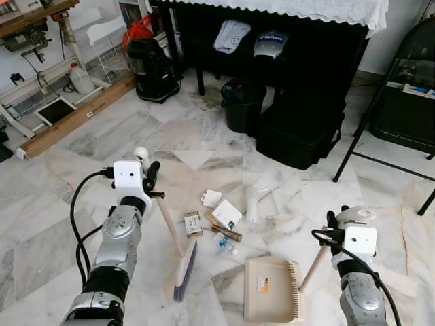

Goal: Sweep floor

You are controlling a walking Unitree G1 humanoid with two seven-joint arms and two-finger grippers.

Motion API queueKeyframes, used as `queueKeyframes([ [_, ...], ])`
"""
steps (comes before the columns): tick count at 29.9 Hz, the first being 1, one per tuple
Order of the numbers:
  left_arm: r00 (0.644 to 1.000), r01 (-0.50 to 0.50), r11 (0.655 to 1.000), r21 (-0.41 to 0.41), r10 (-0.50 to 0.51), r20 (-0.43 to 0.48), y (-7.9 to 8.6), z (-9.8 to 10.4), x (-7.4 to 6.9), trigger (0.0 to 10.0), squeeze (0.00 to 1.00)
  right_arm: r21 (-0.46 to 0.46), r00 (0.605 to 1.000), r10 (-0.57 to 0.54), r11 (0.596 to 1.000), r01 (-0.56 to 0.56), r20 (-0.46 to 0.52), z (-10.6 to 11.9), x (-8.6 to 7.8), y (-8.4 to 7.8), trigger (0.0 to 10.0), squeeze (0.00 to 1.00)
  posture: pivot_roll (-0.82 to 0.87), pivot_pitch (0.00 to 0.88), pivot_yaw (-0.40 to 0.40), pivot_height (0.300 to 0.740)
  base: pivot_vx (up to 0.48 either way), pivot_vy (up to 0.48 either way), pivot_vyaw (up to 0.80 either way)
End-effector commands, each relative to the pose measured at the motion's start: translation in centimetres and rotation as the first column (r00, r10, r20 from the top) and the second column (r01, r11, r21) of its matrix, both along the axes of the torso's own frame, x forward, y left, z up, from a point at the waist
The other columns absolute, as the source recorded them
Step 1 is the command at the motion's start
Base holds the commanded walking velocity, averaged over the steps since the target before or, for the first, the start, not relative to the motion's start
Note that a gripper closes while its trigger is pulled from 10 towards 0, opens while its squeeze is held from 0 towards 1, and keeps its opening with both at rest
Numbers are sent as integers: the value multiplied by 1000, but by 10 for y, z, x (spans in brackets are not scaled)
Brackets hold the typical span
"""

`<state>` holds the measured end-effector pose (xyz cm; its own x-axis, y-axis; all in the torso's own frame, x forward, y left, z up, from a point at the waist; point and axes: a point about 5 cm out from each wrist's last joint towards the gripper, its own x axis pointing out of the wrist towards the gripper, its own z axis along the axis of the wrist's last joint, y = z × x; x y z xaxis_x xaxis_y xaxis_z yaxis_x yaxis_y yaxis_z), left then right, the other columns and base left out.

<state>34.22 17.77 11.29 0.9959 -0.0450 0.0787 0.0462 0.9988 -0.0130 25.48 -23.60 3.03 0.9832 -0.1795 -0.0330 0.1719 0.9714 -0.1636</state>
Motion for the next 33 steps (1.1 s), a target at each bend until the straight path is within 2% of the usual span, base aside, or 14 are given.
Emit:
queueKeyframes([
  [1,1000,-10,1000,1,10,24,2,2,-3,10000,0,3,1000,-7,1000,7,-23,-5,-3,0,10000,0,8,80,88,740,0,0,0],
  [11,1000,-5,1000,-4,5,17,-1,-1,-2,10000,0,22,999,-39,999,40,-23,-4,0,-2,10000,0,5,62,84,740,189,0,0],
  [15,1000,-9,1000,-5,9,15,-1,-1,-1,10000,0,21,999,-39,999,40,-16,-2,4,-2,10000,0,-2,41,80,740,277,0,-725],
  [21,1000,-14,1000,-8,14,10,0,-3,1,10000,0,16,999,-38,999,38,19,5,11,0,10000,0,-16,1,69,740,275,0,0],
  [33,1000,-30,1000,3,30,3,8,-7,-2,10000,0,19,999,-24,1000,24,22,7,15,3,10000,0,-25,0,51,740,212,0,0],
])
